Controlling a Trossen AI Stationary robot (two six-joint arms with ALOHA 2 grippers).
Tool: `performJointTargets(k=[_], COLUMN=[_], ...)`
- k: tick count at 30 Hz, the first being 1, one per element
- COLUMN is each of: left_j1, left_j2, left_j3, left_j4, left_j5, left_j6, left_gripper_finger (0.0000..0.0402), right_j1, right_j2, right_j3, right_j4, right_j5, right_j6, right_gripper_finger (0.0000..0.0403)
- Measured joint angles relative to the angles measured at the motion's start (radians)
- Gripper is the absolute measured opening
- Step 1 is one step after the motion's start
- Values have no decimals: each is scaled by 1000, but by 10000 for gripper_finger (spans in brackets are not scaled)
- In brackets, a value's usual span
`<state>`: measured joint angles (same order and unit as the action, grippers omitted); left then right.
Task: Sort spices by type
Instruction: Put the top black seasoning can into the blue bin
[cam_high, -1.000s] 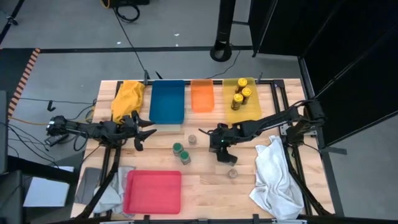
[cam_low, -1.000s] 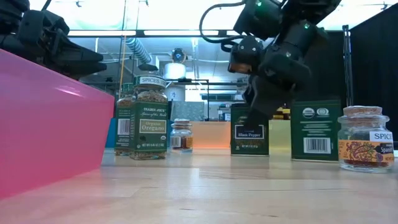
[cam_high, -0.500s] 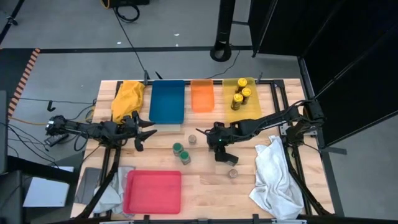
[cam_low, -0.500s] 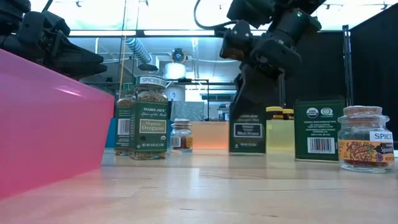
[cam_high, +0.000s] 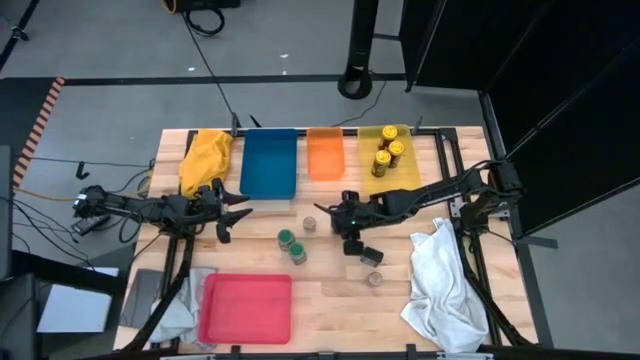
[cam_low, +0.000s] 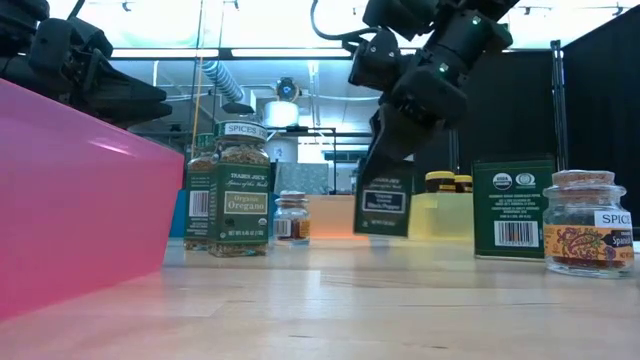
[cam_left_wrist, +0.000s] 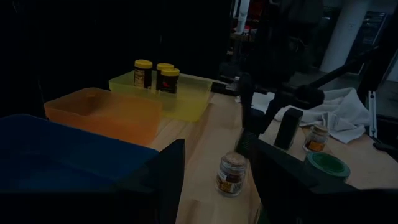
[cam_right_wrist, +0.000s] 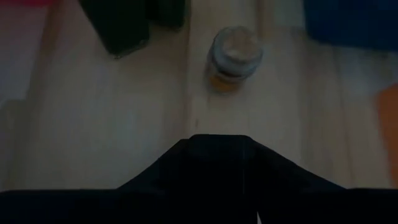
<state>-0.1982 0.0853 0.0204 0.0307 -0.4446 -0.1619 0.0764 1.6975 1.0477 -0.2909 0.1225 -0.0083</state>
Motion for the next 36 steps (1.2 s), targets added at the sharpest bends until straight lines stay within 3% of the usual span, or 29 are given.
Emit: performJointTargets(k=[13,27,36], left_j1=[0,0,0], left_j2=[0,0,10], left_j3=[0,0,-1], left_j4=[0,0,4], left_j5=[0,-2,-19], left_j6=[0,0,25], left_gripper_finger=[184,184,184], right_j1=[-110,-225,-320], right_j2=[-10,2,156], right_j3=[15,309,497], right_j4=[142,234,269], right_j5=[35,23,-24], right_j6=[-104,-266,-302], right_gripper_finger=[144,140,144])
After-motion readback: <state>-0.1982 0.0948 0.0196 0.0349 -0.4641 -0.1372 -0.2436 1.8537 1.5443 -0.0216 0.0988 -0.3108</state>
